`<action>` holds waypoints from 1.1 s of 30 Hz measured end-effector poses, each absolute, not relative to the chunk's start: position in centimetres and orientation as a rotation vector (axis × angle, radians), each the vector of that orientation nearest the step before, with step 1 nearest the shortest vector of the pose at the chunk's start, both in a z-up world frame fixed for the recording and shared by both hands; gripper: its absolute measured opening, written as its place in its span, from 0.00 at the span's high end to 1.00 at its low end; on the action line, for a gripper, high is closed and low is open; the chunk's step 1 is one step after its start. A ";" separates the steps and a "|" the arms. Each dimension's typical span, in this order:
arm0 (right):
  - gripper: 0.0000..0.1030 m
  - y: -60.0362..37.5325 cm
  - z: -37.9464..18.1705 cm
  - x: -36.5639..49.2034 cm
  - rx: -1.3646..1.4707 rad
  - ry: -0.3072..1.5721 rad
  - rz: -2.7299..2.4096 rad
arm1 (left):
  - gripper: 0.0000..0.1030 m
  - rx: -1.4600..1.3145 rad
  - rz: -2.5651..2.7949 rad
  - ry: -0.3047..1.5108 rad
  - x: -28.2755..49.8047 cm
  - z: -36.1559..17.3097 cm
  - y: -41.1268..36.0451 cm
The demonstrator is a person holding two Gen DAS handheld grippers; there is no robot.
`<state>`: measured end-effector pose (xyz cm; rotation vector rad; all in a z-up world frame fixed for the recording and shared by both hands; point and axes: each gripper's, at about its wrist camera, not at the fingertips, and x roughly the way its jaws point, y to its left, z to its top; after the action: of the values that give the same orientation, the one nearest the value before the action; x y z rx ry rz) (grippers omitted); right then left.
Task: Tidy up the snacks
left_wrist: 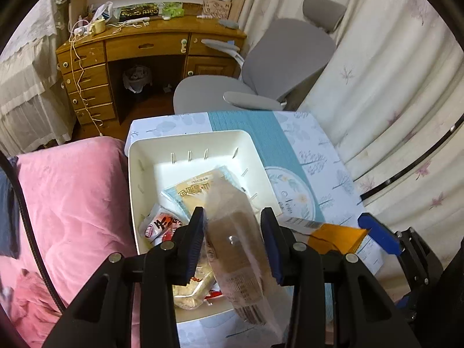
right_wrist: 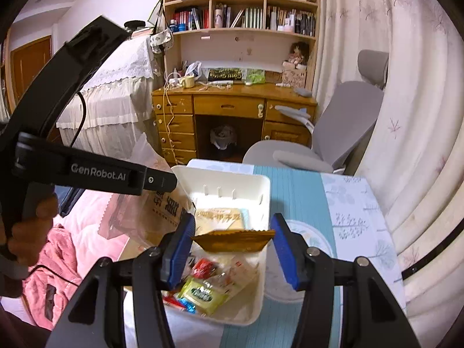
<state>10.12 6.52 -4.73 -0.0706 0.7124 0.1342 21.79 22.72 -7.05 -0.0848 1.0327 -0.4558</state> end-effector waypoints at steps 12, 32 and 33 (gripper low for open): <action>0.30 6.1 -4.7 11.3 0.065 0.799 0.146 | 0.19 -0.105 -0.419 0.916 19.2 -5.3 23.8; 0.20 -6.7 -8.2 4.7 0.245 0.979 0.136 | 0.19 -0.230 -0.199 1.034 9.1 -10.0 17.7; 0.19 -7.3 -8.3 4.3 0.243 0.984 0.140 | 0.19 -0.235 -0.186 1.033 8.4 -10.1 16.9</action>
<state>4.34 -7.35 -8.27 0.2432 0.9845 0.1402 8.39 16.91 -10.08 -0.2347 1.0325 -0.1860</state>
